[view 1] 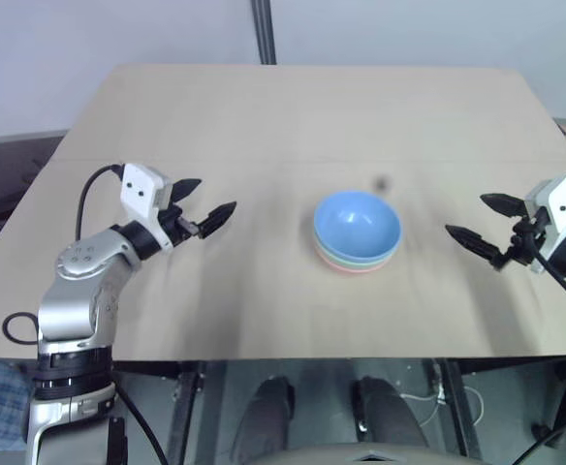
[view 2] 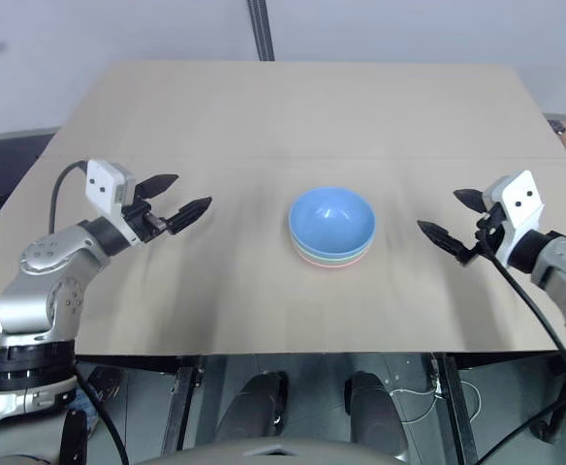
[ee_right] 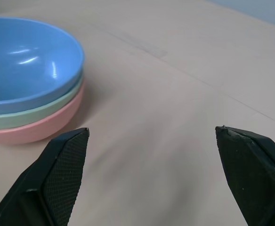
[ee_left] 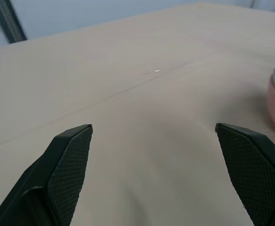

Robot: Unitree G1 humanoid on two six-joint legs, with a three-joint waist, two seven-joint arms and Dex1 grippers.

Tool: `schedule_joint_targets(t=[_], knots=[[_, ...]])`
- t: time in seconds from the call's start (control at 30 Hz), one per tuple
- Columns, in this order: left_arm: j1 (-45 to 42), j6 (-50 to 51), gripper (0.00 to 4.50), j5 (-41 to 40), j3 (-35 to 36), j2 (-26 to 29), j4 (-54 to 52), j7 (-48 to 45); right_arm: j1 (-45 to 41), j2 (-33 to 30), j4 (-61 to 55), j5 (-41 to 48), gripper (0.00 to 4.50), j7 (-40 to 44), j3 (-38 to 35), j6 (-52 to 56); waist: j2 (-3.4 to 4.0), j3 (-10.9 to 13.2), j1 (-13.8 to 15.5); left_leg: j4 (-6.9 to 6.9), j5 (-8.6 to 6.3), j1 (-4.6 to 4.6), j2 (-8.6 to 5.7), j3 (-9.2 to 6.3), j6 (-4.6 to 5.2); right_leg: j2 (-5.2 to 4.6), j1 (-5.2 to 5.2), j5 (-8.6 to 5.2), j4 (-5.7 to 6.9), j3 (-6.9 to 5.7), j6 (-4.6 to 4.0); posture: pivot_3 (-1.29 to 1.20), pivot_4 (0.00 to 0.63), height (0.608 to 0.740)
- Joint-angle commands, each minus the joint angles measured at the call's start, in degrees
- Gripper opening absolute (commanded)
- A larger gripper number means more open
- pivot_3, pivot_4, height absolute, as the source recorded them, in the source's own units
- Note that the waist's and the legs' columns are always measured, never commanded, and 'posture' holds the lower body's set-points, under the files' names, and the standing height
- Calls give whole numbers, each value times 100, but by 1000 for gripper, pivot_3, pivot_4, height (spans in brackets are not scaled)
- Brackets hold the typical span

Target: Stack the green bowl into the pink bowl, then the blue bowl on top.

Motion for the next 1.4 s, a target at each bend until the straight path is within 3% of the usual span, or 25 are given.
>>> schedule_joint_targets(t=[0.03, 0.83, 1.07, 1.4], knots=[[120, 134, 4411, -153, 151, -106, -506, 350, -52, 201, -135, -100, 4500, -332, -5, -103, 0, 0, -2, 0, 0, 0, 0, 0, 0, 0, 0, 0, 0, 0, 0, 0, 150, 740], [815, -334, 4411, 185, -145, -727, -1017, 1252, 336, 992, -243, -516, 4500, -1454, -197, -322, 2, -1, 1, -2, 0, 3, 0, 1, 0, 0, 0, 0, 1, 1, 0, 0, 150, 740], [1035, -377, 4411, 86, -63, -725, -1134, 1194, 896, 858, -460, -416, 4500, -1224, -335, -323, 3, -2, 4, -3, 0, 4, -1, 2, 0, 0, 1, 0, 0, 2, 0, 0, 150, 740], [1623, -514, 4411, -280, 66, -181, -1386, 265, 1894, 684, -904, -102, 4500, -389, -667, -705, 5, -3, -2, -6, 0, 19, 1, 5, 0, 1, 17, -1, -3, 3, -1, 0, 150, 740]])
